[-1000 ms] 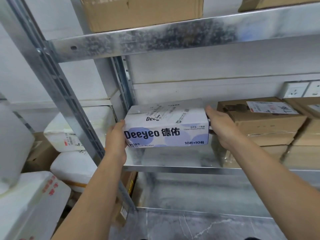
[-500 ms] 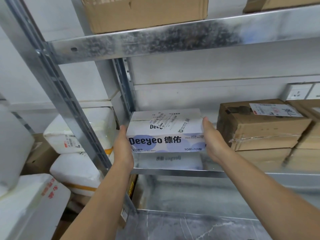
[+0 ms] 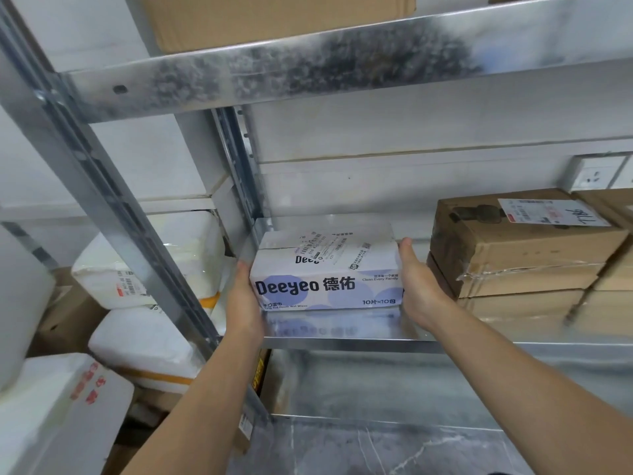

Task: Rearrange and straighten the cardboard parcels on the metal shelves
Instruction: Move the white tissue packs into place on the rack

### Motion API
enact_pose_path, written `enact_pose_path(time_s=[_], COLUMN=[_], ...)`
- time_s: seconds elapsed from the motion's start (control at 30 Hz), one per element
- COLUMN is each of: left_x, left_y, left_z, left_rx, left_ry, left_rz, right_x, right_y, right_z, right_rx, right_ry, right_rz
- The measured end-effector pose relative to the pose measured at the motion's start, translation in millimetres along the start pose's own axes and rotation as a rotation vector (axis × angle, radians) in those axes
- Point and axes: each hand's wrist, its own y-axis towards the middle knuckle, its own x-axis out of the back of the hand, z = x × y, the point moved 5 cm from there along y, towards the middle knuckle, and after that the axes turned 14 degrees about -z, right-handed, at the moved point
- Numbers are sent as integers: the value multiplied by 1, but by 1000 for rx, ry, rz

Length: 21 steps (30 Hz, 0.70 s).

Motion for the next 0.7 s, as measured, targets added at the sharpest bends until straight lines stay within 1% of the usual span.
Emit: enact_pose_path(time_s=[0.23, 0.33, 0.53, 0.7], left_x=[-7, -4, -4, -4], left_y=[5, 15, 36, 52], left_z=[0, 0, 5, 5], left_rx=[-3, 0, 6, -1], left_ry=[11, 19, 108, 263], left_rz=[-36, -91, -142, -174], right_x=[-7, -10, -17, -23], right_y=[9, 18, 22, 26], right_z=[-1, -3, 6, 11], right_rx=[54, 109, 220, 306], right_ry=[-68, -73, -112, -172], right_rz=[30, 23, 14, 14])
